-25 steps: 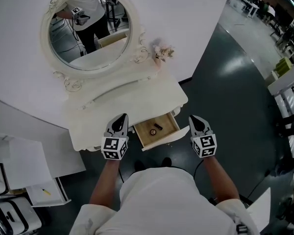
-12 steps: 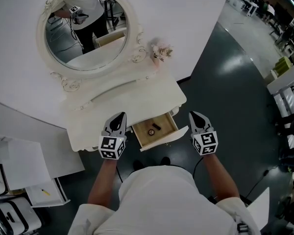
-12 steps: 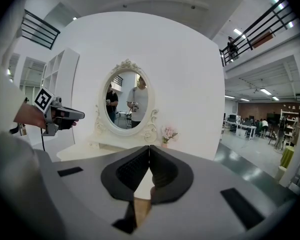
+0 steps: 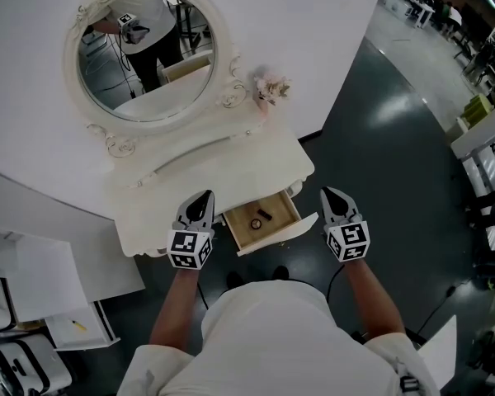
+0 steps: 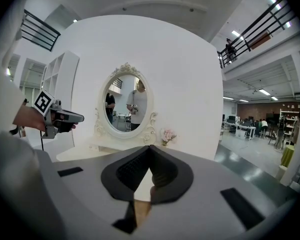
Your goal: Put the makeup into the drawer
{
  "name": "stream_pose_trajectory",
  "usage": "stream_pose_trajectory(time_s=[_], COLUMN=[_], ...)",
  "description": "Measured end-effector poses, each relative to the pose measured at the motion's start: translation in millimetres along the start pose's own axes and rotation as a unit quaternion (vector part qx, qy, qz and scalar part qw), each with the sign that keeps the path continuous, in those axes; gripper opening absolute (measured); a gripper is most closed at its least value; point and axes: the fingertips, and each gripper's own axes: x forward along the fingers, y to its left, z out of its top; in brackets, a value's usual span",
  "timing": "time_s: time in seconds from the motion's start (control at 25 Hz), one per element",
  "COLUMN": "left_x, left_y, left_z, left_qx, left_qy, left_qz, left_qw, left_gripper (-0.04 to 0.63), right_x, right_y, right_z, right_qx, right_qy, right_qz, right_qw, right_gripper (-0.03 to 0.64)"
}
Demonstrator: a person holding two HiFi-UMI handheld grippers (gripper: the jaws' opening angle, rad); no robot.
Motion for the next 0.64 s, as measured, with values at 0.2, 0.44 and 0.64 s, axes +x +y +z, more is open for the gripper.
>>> stream_pose_trajectory(time_s=[0.2, 0.44, 0.64], left_x=[0.9, 1.4, 1.0], left_y=[-3.1, -3.0, -3.5], left_z=[-1.0, 0.0, -0.8], left_qx=[-0.002, -0.004, -0.003], left_qy=[0.001, 0.000, 0.000], left_qz=[-0.001, 0.002, 0.003], left_qw=[1.0000, 1.0000, 1.0000], left_gripper=[0.015, 0.015, 0.015], right_x=[-0.7, -0.1, 0.6], right_y=[-2.0, -4.1, -2.9], right_z=[-2.0, -0.8, -0.4], right_qx=[0.000, 0.002, 0.003], right_qy=[0.002, 0.001, 0.000], right_qz=[0.000, 0.000, 0.002], right_qw=[1.000, 1.000, 1.000], right_gripper=[0.026, 0.026, 0.026])
